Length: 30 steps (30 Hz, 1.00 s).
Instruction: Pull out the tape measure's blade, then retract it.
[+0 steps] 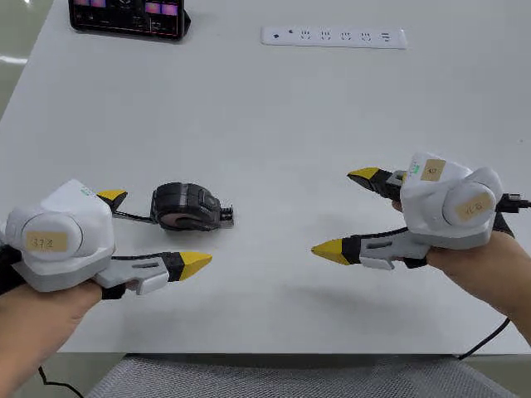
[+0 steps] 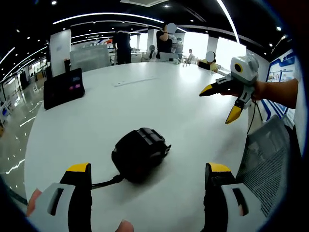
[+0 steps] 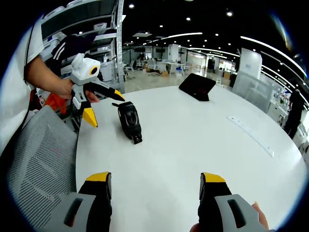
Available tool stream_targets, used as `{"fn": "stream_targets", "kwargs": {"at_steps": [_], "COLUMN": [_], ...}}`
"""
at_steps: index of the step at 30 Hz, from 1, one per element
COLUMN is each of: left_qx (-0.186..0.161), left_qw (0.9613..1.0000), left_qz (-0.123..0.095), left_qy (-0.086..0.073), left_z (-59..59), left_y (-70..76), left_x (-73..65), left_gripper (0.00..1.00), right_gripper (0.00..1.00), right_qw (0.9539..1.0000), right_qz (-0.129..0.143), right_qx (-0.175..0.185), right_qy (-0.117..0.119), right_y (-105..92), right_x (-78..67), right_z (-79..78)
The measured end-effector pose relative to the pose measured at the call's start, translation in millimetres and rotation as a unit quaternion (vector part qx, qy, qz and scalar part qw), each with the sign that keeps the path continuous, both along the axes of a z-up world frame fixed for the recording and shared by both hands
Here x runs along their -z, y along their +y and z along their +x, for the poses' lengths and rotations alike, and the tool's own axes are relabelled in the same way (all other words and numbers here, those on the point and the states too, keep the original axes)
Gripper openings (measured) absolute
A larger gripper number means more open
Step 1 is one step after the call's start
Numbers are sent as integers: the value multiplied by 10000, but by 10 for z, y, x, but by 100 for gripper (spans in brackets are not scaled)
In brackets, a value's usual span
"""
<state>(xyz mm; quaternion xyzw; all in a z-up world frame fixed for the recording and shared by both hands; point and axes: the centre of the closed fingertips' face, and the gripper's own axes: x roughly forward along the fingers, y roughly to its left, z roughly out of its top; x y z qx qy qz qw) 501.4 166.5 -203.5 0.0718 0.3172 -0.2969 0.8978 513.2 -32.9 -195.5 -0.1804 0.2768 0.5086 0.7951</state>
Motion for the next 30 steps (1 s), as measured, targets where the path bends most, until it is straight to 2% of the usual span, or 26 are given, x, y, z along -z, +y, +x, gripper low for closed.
{"fn": "stream_targets", "kwargs": {"at_steps": [7,15,21,30], "left_qx": [98,252,384,472], "left_qw": [9999,9996,9991,9986], "left_qz": [7,15,89,161], "left_qy": [45,118,172,177], "left_z": [-50,-130,-194,-200], "left_y": [40,75,111,169], "left_x": [-4,-6,14,-12], "left_gripper": [99,99,99,99], "right_gripper": [77,79,81,80], "right_qw": [9999,9995,9995,9992], "right_qz": [104,267,226,184], "right_qx": [67,146,195,286], "right_qy": [-14,91,108,222], "right_y": [-50,-130,-197,-289], "right_x": [-39,-58,-50,-41], "right_z": [-50,-89,-109,-168]}}
